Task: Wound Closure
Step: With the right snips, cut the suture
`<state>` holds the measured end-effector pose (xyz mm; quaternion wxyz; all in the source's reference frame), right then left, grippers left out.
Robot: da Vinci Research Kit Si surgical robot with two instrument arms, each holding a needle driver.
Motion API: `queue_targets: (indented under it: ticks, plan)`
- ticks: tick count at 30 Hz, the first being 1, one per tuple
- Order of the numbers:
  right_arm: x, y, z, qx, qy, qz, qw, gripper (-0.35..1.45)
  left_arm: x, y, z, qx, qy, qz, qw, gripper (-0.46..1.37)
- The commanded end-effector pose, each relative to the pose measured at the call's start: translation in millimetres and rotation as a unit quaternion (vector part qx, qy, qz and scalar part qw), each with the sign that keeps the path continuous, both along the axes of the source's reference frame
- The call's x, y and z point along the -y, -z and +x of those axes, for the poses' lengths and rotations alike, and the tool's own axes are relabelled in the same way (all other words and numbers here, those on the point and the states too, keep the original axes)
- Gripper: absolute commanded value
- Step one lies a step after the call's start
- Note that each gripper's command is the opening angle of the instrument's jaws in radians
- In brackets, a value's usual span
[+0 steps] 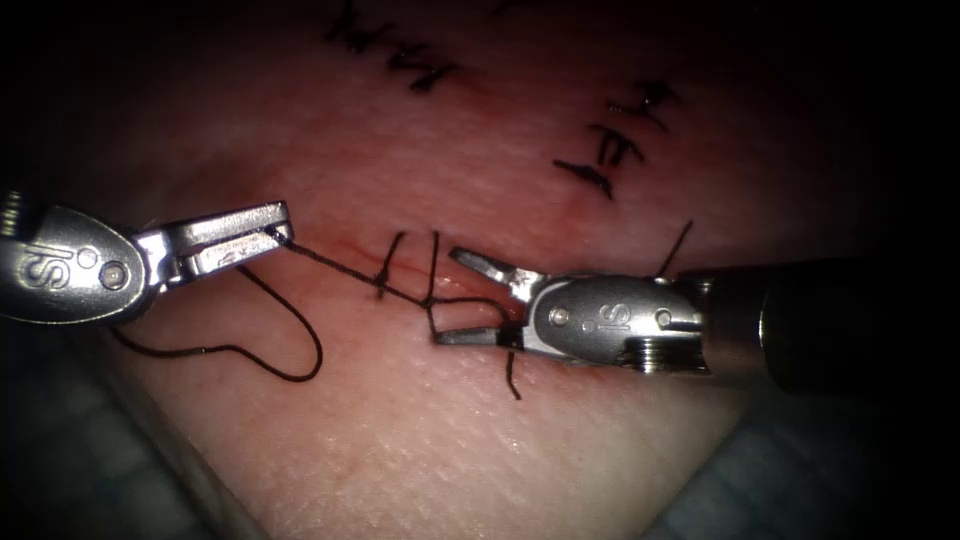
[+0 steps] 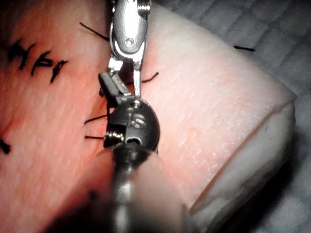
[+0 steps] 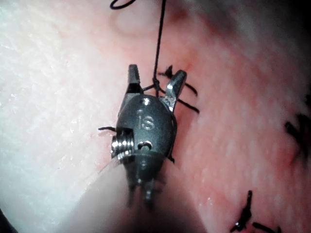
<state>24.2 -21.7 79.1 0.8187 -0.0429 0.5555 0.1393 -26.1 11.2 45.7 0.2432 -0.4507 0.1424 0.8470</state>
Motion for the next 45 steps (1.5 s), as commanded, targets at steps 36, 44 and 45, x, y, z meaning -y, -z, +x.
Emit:
queue_targets:
  ticks: [36,44,45]
  plan:
    - [0.0,-2.0,5.1,-0.009,0.014,-0.009,1.0,1.29,0.5,0.5,-0.2,0.002,-0.003,0.003,1.0,-0.35]
    - [-0.2,-2.2,6.0,-0.011,0.016,-0.009,1.0,1.3,0.5,0.5,-0.4,0.003,-0.004,0.003,1.0,-0.35]
    - [-0.2,-2.3,6.2,-0.01,0.016,-0.009,1.0,1.31,0.5,0.6,-0.4,0.003,-0.004,0.003,1.0,-0.35]
